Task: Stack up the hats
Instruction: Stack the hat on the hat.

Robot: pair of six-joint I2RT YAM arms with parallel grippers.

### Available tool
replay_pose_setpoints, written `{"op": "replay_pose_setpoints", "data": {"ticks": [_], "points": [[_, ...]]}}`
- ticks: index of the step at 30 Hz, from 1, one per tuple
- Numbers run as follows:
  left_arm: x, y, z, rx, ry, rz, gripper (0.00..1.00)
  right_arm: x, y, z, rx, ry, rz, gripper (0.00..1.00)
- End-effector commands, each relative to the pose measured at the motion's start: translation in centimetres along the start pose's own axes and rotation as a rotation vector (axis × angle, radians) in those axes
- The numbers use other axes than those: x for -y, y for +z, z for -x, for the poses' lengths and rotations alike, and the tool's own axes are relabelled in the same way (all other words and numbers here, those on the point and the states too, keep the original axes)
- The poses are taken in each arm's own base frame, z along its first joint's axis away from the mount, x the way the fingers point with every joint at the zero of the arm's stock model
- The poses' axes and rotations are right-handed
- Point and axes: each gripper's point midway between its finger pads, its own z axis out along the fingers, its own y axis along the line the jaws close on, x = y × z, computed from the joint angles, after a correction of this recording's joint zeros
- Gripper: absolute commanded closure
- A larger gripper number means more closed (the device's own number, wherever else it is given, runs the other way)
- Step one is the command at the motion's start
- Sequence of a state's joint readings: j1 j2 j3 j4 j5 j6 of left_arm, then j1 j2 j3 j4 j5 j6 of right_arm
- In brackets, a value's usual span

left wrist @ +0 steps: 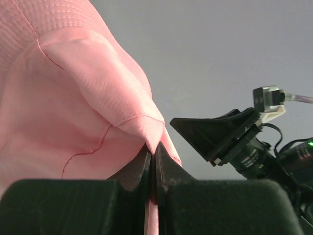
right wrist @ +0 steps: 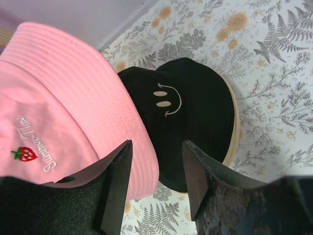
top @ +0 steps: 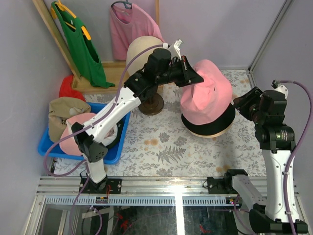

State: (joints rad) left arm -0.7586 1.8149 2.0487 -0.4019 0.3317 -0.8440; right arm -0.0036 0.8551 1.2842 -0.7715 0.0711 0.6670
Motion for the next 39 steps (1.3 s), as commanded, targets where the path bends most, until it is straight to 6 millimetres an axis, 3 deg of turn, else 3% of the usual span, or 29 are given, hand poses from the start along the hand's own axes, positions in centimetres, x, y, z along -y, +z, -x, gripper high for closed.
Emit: {"op": "replay_pose_setpoints", "data": {"ticks": [1,12,19,30,39], "points": [[-1.4,0.7,-0.5,-0.008,0.056,0.034,1.00,-0.1,0.4,0.8,0.063,0.022,0.012,0.47],[-4.6,3.8,-1.5,-0.077,0.043,0.041,1.00,0.7,2.9,-0.8,0.038,0.035,0.001,0.47],[-6.5,5.6,-1.5,-0.110,0.003,0.017,0.93,1.0,4.3,-0.8,0.016,0.036,-0.003,0.43],[-9.6,7.4,-3.2,-0.176,-0.039,0.027,0.48,3.0,6.6,-1.3,-0.065,0.121,0.061,0.39],[-9.4,7.5,-1.9,-0.137,-0.048,0.016,0.41,1.8,7.4,-1.9,-0.088,0.127,0.159,0.38]]}}
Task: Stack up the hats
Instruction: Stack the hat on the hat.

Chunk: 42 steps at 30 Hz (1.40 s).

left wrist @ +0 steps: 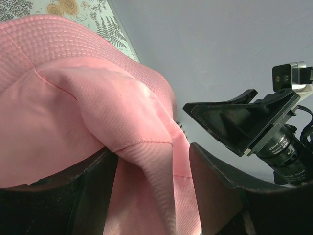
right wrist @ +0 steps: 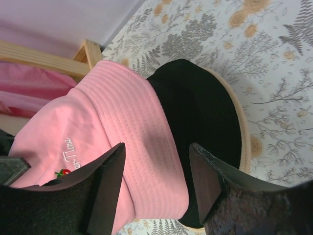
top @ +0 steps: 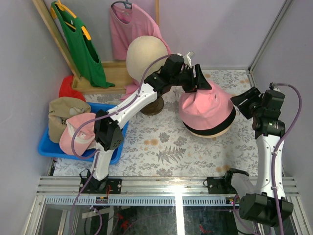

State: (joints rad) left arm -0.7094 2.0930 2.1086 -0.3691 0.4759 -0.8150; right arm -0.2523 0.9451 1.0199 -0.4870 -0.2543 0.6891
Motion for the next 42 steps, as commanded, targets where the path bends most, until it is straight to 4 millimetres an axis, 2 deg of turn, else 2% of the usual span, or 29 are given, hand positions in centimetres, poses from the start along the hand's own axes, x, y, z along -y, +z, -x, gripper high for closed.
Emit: {"op": "replay_pose_setpoints", "data": {"ticks": [1,9,15,17,20,27,32,35,37,39,40,42], "points": [[0.8,-0.2,1.7,0.039,0.007,-0.053,0.41,-1.9,0.2,0.4,0.006,-0.019,0.118,0.38],[0.5,0.7,1.7,0.031,-0.015,-0.067,0.41,-0.7,1.2,-1.3,-0.037,0.020,0.127,0.38],[0.0,1.3,1.5,0.015,-0.024,-0.061,0.41,-1.1,1.8,-2.2,-0.034,0.092,0.213,0.39],[-0.3,1.5,1.4,0.009,-0.024,-0.054,0.41,-1.3,1.7,-1.9,-0.008,0.106,0.236,0.40],[-0.7,1.6,1.2,0.005,-0.021,-0.043,0.41,-1.2,1.5,-1.7,0.014,0.125,0.239,0.47],[-1.1,1.5,1.4,0.015,-0.023,-0.022,0.41,-0.6,1.7,-1.9,0.008,0.172,0.229,0.76],[-2.5,-0.3,3.0,0.105,-0.042,0.066,0.39,-0.1,1.3,-1.5,0.016,0.163,0.191,0.86],[-3.2,-2.6,4.8,0.205,-0.062,0.121,0.37,0.2,1.2,-1.5,0.014,0.168,0.168,0.89],[-4.4,-3.7,5.5,0.257,-0.085,0.167,0.36,0.4,1.3,-1.5,0.013,0.182,0.155,0.91],[-4.9,-5.4,6.3,0.316,-0.093,0.204,0.33,0.9,1.4,-1.6,0.011,0.193,0.136,0.93],[-5.4,-5.9,6.4,0.339,-0.096,0.225,0.26,1.1,1.4,-1.7,0.011,0.201,0.126,0.94],[-6.2,-6.9,6.5,0.372,-0.103,0.250,0.24,1.5,1.6,-1.9,0.006,0.218,0.116,0.96]]}}
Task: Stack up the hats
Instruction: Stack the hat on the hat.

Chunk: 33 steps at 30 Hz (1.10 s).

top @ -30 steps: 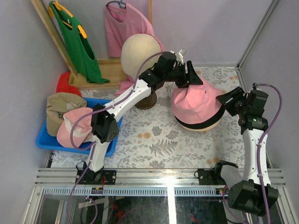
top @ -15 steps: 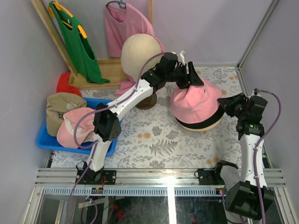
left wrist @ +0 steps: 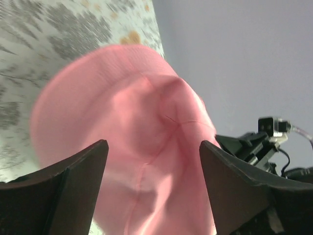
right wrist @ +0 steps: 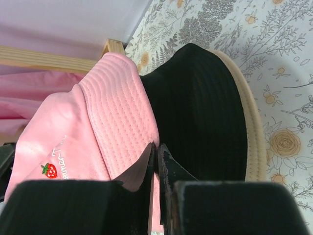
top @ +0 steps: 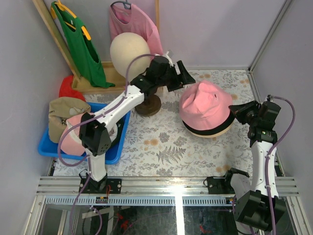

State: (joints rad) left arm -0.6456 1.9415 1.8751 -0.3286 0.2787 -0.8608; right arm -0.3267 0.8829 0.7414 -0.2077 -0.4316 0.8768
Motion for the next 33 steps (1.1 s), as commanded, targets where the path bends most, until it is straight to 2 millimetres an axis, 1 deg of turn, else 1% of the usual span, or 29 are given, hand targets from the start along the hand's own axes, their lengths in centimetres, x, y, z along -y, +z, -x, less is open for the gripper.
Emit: {"op": "replay_pose_setpoints", "data": {"ticks": [1,3,5,10,15,20,23,29,33], "points": [[-1.6,-2.6,4.2,0.201,-0.036,0.068,0.24,-0.1,-0.5,0.9,0.032,0.027,-0.017,0.97],[-2.2,-2.9,4.1,0.211,-0.038,0.074,0.24,0.4,-0.3,0.8,0.031,0.047,-0.027,0.98],[-2.3,-2.9,3.8,0.209,-0.038,0.063,0.24,0.7,-0.2,0.6,0.030,0.059,-0.031,0.99],[-1.3,-2.1,3.2,0.172,-0.029,0.003,0.24,1.2,-0.2,0.4,0.031,0.068,-0.041,0.99],[-1.1,-1.0,1.3,0.129,-0.015,-0.007,0.24,1.5,-0.3,0.3,0.035,0.072,-0.057,0.99],[-2.1,-0.4,-0.9,0.104,-0.023,0.015,0.24,1.9,-0.6,0.3,0.040,0.064,-0.076,1.00],[-3.0,-0.2,-2.0,0.100,-0.036,0.042,0.24,2.2,-0.7,0.2,0.040,0.065,-0.083,1.00],[-5.0,0.1,-3.3,0.125,-0.054,0.116,0.23,3.5,-0.7,-0.4,0.039,0.075,-0.113,1.00],[-5.8,0.2,-3.6,0.155,-0.066,0.147,0.23,4.6,-0.5,-0.9,0.028,0.086,-0.135,1.00]]}}
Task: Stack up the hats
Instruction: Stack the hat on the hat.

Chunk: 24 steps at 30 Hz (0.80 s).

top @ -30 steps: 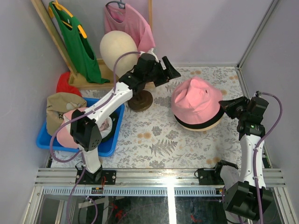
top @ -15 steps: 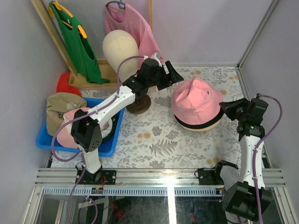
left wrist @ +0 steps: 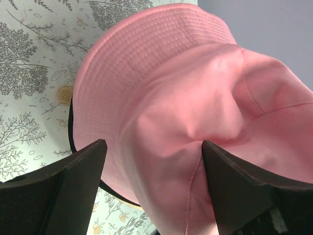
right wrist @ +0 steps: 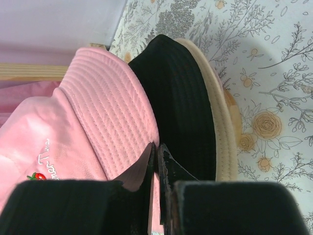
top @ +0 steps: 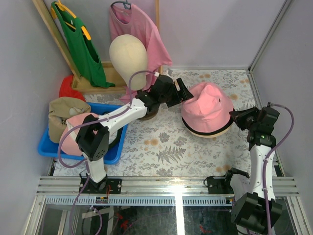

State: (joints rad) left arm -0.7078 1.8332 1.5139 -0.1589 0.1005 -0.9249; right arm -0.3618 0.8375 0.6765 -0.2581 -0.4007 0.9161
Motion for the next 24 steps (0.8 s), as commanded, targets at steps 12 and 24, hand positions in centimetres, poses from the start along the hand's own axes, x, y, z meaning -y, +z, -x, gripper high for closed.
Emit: {"op": "replay_pose_setpoints", "data": {"ticks": [12,24], "points": [[-1.3,-0.5,2.3,0.227,-0.112,0.013,0.18,2.8,0.6,0.2,0.023,0.020,-0.073,1.00],[-1.6,0.6,2.3,0.252,-0.184,0.032,0.17,2.7,0.5,1.1,0.036,0.019,-0.083,1.00]]}}
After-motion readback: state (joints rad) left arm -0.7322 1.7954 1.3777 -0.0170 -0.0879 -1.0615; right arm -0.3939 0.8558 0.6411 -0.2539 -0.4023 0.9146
